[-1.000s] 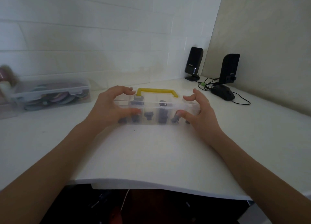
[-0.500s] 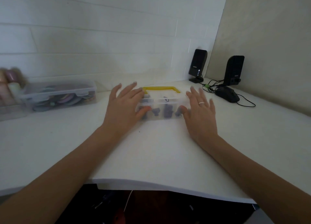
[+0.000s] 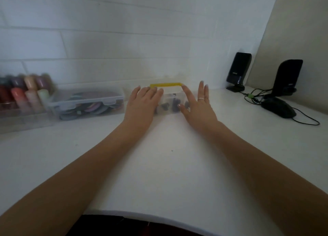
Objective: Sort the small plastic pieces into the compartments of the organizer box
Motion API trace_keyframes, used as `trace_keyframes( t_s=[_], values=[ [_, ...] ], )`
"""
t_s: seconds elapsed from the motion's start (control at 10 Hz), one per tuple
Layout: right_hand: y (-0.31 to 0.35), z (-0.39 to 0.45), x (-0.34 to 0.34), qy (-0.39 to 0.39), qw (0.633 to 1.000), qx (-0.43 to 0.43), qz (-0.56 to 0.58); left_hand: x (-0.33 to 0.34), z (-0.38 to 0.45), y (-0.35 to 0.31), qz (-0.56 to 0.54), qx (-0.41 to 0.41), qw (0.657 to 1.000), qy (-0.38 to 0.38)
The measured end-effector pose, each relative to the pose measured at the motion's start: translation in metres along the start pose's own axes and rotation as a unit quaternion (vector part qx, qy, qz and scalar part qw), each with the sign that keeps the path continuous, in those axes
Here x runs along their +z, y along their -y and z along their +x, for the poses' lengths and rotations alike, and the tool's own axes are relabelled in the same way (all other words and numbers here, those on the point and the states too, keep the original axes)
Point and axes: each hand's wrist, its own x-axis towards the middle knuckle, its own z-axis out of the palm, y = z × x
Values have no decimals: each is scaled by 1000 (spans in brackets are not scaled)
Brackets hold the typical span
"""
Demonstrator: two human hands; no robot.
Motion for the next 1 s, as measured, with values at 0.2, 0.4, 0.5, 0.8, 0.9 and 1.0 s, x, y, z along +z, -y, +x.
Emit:
trace_keyframes(
  t_s=[0.2,0.4,0.5,0.8,0.9,1.0],
  values=[
    [25,38,32,21,1000,6,17,11,-1,27,104,-102,986,81],
    [17,44,42,27,999,7,33,12,3,18,110,-122,979,120],
    [11,47,40,30,999,-9,37,13,2,18,76,-149,978,121],
    [-4,52,25,8,991,-35,128,11,4,19,27,-185,978,96],
    [-8,66,-2,-71,989,-32,128,8,7,26,-67,-201,976,50],
    [-5,77,-62,-176,917,-24,358,-7,7,42,-287,-233,925,-88]
  ],
)
